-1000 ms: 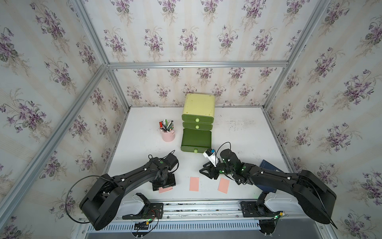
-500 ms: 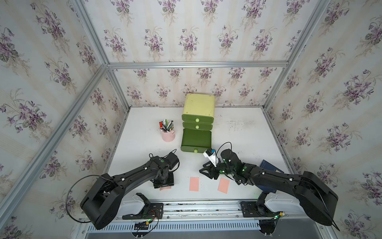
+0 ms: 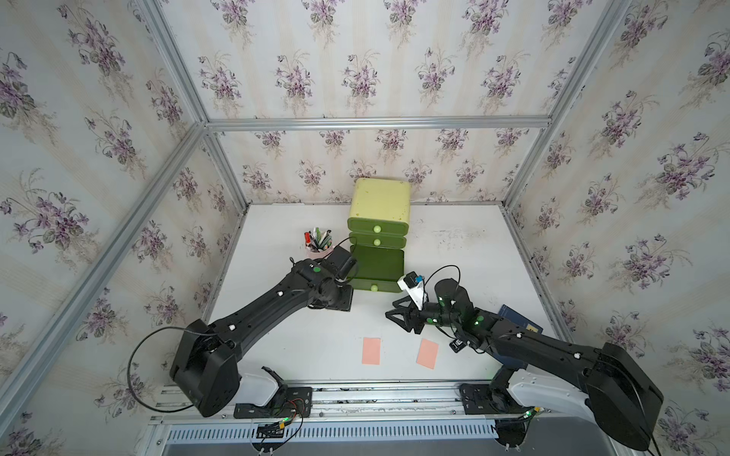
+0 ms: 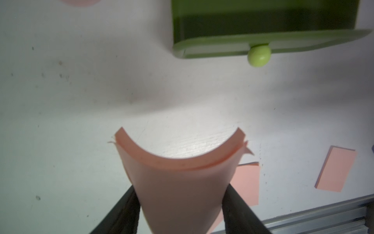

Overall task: Please put the sticky notes in the drawer by color
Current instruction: Pick up the sticky notes from the center of the board, then place the sticky notes in the drawer.

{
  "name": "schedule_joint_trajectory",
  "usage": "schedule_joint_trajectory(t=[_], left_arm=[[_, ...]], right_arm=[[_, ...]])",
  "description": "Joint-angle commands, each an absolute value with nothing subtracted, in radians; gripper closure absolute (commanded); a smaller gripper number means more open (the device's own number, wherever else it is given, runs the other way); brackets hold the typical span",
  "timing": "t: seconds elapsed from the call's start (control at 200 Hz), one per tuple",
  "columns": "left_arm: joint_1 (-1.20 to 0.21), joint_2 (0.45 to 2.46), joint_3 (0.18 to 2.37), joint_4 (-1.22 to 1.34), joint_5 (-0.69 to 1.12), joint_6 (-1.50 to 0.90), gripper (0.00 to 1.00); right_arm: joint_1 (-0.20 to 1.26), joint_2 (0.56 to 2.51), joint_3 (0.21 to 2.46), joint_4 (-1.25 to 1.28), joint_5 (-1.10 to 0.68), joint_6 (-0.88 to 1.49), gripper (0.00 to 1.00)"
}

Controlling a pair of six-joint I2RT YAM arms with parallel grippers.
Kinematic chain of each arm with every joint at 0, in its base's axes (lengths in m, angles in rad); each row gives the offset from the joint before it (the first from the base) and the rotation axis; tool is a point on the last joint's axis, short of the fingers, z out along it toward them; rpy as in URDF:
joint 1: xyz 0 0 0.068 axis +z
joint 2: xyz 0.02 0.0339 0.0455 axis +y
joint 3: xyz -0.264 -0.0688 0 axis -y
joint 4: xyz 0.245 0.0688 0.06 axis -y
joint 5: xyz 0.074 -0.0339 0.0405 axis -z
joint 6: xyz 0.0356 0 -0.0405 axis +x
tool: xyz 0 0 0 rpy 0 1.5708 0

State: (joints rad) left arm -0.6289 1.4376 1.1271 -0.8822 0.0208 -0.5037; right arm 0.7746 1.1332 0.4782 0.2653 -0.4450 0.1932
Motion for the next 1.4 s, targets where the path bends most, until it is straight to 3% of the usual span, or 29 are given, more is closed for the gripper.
schedule_joint_trajectory(t=[0.0, 0.255, 0.445, 0.759, 1.064, 1.394], left_arm=[[-0.618, 1.562, 1.291, -0.955, 0.025, -0.341, 0.38], [-0.58, 1.807, 1.597, -1.012, 0.055, -0.246, 0.39], [-0.571, 1.911, 1.68, -1.001, 0.011, -0.266, 0.39], [-0.565, 1.949, 1.704, -0.963, -0.025, -0.296, 0.38], [-0.568, 1.939, 1.581, -0.821, -0.004, -0.345, 0.37], [-0.568, 1.944, 1.594, -0.804, -0.028, -0.34, 0.37]], right_arm=[[0.746, 1.102, 0.464, 0.288, -0.449, 0.222, 0.46], [0.726, 0.983, 0.371, 0.309, -0.371, 0.251, 0.43], [0.726, 0.891, 0.363, 0.235, -0.323, 0.233, 0.42], [0.726, 0.767, 0.314, 0.213, -0.264, 0.242, 0.39], [0.725, 0.806, 0.317, 0.232, -0.287, 0.244, 0.39], [0.726, 0.818, 0.298, 0.249, -0.279, 0.245, 0.39]])
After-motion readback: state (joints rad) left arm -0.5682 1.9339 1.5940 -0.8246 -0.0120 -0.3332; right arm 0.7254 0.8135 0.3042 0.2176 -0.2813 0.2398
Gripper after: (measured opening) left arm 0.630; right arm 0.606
